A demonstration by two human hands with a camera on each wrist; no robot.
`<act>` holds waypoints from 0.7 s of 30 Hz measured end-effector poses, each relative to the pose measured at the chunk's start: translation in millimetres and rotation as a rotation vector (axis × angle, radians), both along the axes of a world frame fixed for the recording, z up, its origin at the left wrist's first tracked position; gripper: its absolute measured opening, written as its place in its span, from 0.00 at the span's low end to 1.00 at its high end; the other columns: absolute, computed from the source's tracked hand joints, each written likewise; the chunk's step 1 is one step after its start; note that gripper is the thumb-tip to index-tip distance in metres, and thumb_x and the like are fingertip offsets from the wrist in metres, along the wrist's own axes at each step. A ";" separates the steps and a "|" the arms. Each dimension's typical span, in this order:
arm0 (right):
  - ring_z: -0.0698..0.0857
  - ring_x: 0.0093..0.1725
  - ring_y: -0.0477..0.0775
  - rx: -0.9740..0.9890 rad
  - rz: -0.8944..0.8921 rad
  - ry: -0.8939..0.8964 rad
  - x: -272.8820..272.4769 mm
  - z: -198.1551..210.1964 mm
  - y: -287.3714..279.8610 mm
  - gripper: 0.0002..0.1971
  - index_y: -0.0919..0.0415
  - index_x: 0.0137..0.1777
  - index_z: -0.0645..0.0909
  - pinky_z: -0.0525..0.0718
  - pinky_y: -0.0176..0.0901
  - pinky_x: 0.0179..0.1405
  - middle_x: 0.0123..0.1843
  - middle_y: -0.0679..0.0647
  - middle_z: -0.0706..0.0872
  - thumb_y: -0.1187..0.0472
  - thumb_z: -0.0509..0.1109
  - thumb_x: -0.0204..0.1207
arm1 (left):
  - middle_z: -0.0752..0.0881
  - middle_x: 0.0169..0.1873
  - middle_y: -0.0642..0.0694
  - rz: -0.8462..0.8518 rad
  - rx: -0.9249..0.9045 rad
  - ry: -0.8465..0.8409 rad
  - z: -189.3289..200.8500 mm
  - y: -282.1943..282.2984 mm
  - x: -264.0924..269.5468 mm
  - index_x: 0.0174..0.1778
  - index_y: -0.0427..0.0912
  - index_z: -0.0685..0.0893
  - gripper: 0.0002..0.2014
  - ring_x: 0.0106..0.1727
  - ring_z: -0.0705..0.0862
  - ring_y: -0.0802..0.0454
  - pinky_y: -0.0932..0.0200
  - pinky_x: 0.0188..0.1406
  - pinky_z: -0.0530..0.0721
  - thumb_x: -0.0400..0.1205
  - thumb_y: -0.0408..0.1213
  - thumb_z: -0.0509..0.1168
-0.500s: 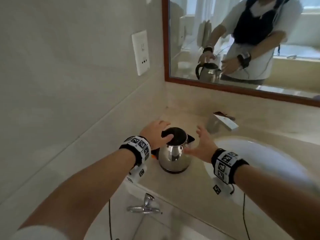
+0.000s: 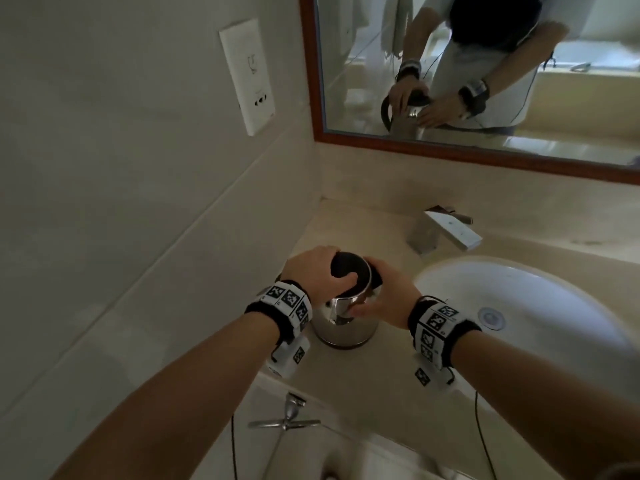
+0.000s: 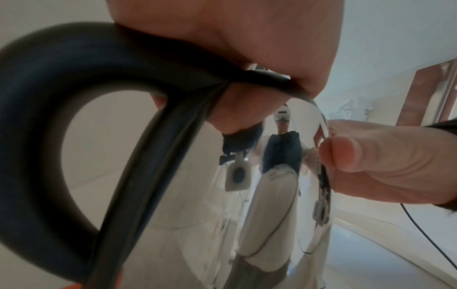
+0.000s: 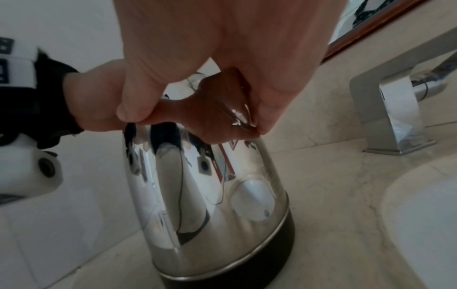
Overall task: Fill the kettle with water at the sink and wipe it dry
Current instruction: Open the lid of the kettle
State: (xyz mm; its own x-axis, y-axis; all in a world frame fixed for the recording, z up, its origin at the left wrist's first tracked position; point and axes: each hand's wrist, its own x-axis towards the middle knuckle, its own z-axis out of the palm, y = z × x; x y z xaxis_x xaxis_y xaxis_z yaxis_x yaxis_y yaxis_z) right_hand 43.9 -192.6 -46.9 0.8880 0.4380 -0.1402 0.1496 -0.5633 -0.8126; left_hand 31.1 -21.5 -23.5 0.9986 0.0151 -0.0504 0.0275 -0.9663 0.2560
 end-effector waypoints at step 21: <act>0.78 0.61 0.46 -0.036 0.021 0.002 3.9 -5.2 -2.6 0.49 0.48 0.77 0.66 0.77 0.41 0.63 0.62 0.41 0.80 0.51 0.86 0.55 | 0.86 0.44 0.46 0.202 -0.898 0.344 26.6 47.2 -5.2 0.48 0.46 0.84 0.14 0.51 0.83 0.46 0.53 0.55 0.76 0.84 0.49 0.57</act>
